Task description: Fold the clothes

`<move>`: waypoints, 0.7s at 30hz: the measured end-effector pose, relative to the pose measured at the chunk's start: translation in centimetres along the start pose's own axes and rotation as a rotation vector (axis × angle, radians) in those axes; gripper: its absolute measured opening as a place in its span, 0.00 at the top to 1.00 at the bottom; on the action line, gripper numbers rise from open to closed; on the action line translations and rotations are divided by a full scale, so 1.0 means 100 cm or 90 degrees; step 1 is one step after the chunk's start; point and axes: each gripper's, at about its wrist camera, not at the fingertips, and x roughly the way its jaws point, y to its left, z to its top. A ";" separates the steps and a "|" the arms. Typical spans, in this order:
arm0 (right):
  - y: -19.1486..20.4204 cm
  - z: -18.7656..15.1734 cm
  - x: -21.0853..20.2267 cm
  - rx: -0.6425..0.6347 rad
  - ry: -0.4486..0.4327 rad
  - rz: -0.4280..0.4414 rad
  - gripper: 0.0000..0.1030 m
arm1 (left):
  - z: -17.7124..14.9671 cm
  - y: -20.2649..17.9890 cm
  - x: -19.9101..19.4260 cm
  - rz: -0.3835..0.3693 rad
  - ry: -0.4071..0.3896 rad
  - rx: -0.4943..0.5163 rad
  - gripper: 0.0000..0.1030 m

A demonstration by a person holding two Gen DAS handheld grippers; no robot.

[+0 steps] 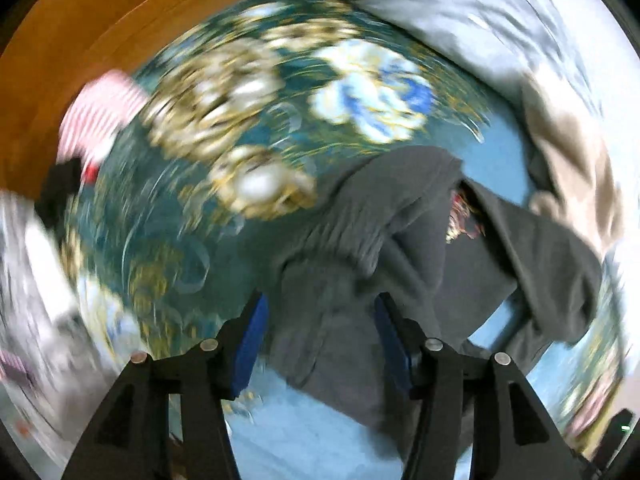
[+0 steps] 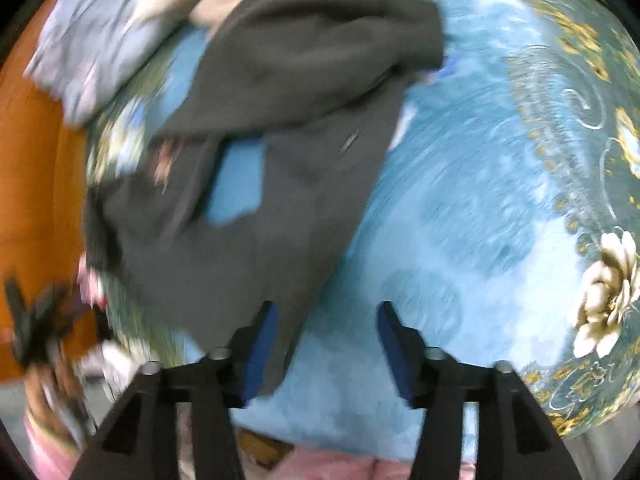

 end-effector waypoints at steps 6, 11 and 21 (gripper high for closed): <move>-0.003 0.048 0.024 0.056 -0.007 -0.004 0.33 | -0.052 0.058 -0.006 0.004 0.036 -0.098 0.45; 0.014 0.079 0.044 0.043 -0.018 0.000 0.30 | -0.086 0.073 -0.008 0.008 0.061 -0.126 0.45; 0.011 0.089 0.095 0.082 0.036 -0.032 0.55 | -0.105 0.025 -0.026 0.003 0.085 -0.064 0.45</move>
